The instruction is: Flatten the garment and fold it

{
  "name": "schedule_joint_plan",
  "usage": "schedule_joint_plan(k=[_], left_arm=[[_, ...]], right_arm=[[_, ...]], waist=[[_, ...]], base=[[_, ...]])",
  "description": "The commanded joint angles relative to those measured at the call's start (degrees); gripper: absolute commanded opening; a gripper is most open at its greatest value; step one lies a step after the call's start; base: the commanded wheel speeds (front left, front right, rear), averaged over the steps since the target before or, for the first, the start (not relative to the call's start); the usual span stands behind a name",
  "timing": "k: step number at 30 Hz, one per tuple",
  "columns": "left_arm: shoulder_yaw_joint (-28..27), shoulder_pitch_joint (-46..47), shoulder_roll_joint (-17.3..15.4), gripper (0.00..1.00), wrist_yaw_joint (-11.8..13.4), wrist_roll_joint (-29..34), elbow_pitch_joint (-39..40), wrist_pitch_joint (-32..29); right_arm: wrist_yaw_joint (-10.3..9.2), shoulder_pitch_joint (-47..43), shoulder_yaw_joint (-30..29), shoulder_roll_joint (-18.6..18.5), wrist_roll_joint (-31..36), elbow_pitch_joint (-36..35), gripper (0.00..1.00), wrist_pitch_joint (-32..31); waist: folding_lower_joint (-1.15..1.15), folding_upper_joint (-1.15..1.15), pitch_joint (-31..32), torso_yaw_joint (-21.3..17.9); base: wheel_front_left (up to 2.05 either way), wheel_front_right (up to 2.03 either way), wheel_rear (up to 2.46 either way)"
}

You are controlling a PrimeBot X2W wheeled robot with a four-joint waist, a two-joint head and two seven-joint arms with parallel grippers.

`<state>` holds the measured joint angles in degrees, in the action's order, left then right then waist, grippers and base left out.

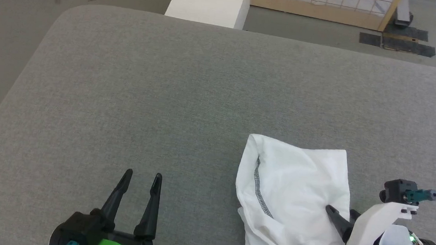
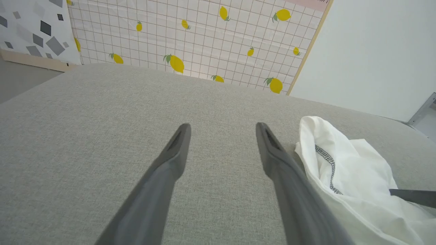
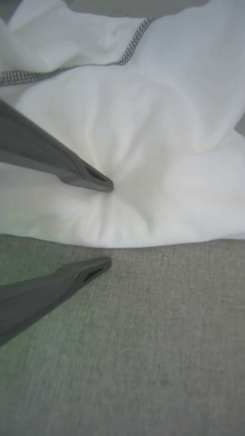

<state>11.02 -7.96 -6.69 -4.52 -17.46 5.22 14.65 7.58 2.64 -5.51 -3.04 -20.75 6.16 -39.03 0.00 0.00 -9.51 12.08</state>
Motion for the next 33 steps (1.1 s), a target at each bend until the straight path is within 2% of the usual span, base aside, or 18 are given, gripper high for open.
schedule_joint_plan(k=[1, 2, 10, 14, 16, 22, 24, 33], left_arm=[[0.0, 1.1, -0.4, 1.0, -0.2, 0.1, -0.2, 0.0], [0.1, 1.1, -0.4, 1.0, -0.2, 0.1, -0.2, 0.0], [0.1, 0.9, -0.6, 1.0, 0.3, -0.1, -0.4, 0.0], [0.1, 0.5, -0.6, 1.0, 0.6, -0.2, -0.4, 0.0], [0.1, 0.3, -0.7, 1.0, 0.7, -0.3, -0.3, 0.0], [0.2, 0.3, -0.8, 1.0, 1.0, -0.3, 0.2, 0.1], [0.2, 0.7, -0.9, 1.0, 1.0, -0.3, 0.6, 0.1], [-0.2, 4.2, -2.1, 1.0, 0.9, 0.5, 2.9, 0.2]], right_arm=[[-0.09, 0.9, 0.4, 0.1, -0.6, 1.9, 0.49, 0.3], [-0.09, 1.1, 0.5, 0.1, -0.7, 2.7, 0.0, 0.6], [-0.09, 3.6, 0.9, 0.2, 0.2, 5.6, 0.0, 3.7], [-0.09, 5.0, 0.3, -0.1, 2.5, 4.0, 0.0, 2.4], [-0.09, 5.7, 0.2, -1.4, 3.4, 2.9, 0.0, 0.8], [-0.09, 7.8, 1.5, -8.6, 4.3, -1.4, 0.0, -5.3], [-0.09, 8.9, 2.3, -13.2, 3.9, -3.5, 0.0, -8.0], [-0.09, 13.5, 2.2, -24.8, 5.4, -6.5, 0.0, -9.7]], waist=[[0.0, 0.0, 0.0, 0.6], [0.0, 0.0, 0.1, 0.6], [0.0, 0.0, 2.3, -1.5], [0.0, 0.0, 3.5, -4.1], [0.0, 0.0, 3.9, -5.6], [0.0, 0.0, 3.8, -9.9], [0.0, 0.0, 2.7, -11.9], [0.0, 0.0, -5.0, -15.7]], base=[[0.0, 0.0, 0.0], [0.0, 0.0, 0.0], [0.0, 0.0, 0.0], [0.0, 0.0, 0.0], [0.0, 0.0, 0.0], [0.0, 0.0, 0.0], [0.0, 0.0, 0.0], [0.0, 0.0, 0.0]])
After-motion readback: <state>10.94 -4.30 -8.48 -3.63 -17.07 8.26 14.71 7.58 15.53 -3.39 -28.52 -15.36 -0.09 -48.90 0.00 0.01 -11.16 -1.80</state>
